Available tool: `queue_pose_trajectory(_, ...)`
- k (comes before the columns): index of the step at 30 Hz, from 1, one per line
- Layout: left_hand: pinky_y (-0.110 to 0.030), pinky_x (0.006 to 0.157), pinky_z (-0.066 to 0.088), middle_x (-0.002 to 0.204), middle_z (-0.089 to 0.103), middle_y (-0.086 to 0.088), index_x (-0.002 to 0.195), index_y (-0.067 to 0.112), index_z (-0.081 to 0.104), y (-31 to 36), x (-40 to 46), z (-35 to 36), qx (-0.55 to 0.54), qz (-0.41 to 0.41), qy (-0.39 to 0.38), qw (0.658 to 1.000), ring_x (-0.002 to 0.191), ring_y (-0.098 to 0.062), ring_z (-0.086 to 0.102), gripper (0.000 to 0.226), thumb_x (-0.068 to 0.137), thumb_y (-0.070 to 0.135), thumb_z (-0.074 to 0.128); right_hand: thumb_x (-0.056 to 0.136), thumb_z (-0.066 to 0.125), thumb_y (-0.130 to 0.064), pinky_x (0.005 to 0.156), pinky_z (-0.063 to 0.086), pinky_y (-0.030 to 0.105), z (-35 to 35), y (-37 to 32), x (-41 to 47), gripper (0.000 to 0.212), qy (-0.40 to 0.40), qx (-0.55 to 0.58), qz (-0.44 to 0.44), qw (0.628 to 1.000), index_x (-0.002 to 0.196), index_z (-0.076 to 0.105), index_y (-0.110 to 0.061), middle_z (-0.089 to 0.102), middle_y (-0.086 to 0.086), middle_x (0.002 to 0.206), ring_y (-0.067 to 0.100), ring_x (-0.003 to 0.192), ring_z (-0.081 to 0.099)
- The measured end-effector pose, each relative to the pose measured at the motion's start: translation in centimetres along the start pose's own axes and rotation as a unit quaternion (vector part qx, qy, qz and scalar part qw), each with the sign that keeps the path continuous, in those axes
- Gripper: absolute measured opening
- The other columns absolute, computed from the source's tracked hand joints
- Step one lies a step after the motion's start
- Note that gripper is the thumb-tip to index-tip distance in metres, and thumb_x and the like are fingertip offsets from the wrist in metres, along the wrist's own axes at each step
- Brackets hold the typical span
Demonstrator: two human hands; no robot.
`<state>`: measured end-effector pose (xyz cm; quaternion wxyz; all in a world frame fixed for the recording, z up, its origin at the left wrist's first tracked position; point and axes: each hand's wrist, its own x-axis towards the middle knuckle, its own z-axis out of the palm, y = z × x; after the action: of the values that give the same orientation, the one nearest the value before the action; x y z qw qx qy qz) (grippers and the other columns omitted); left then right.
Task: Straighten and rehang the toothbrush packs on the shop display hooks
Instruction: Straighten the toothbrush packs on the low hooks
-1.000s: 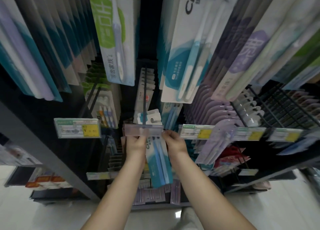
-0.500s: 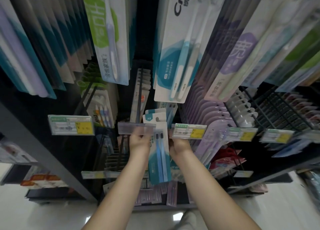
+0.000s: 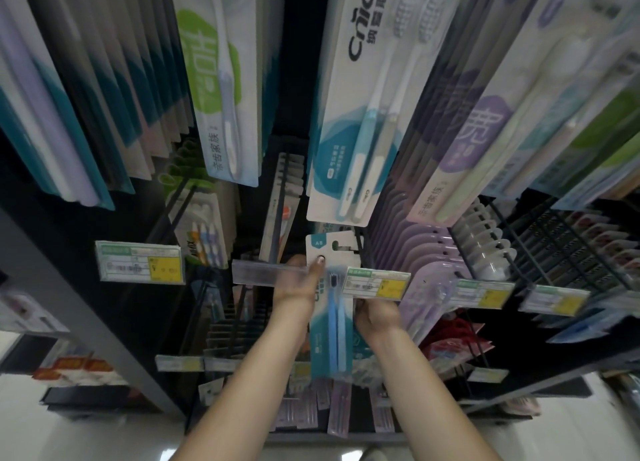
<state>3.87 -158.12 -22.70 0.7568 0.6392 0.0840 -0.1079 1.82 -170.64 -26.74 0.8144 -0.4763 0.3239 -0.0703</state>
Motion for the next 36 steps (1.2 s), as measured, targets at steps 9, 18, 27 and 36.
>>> queue_pose_trajectory(9,-0.011,0.059,0.039,0.073,0.056,0.006,0.070,0.015,0.051,1.2,1.8,0.8,-0.019,0.082,0.005,0.996,0.069,-0.007,0.052,0.021,0.092,0.014,0.055,0.092,0.047,0.002,0.065,0.045,0.033,-0.6,-0.5,-0.7,0.022,0.085,-0.043,-0.032,0.995,0.076,0.057,-0.010,0.061,0.010,0.081,0.028,0.076,0.057)
queue_pose_trajectory(18,-0.005,0.054,0.035,0.066,0.051,0.007,0.067,0.016,0.047,1.5,2.8,2.0,-0.006,0.142,-0.034,0.989,0.052,0.012,0.048,0.028,0.091,0.003,0.053,0.089,0.057,-0.003,0.068,0.044,0.028,-1.0,-0.4,-1.3,0.009,0.110,-0.068,-0.049,0.990,0.097,0.062,-0.007,0.061,0.009,0.096,0.023,0.081,0.057)
queue_pose_trajectory(27,-0.005,0.066,0.044,0.088,0.063,-0.005,0.095,-0.002,0.058,1.2,3.3,2.8,-0.004,0.138,-0.058,0.989,0.071,0.004,0.058,0.009,0.092,0.005,0.052,0.090,0.059,-0.009,0.083,0.048,0.040,-1.2,-0.6,-1.2,0.006,0.118,-0.109,-0.046,0.986,0.089,0.063,-0.014,0.063,0.011,0.099,0.030,0.095,0.058)
queue_pose_trajectory(36,-0.003,0.063,0.039,0.080,0.059,0.004,0.090,0.005,0.056,1.3,3.6,2.9,0.015,0.154,-0.046,0.987,0.064,0.014,0.054,0.007,0.093,0.003,0.050,0.091,0.056,-0.008,0.058,0.046,0.021,-1.2,-1.0,-1.5,0.021,0.106,-0.143,-0.064,0.982,0.111,0.061,-0.004,0.062,0.008,0.097,0.022,0.084,0.056)
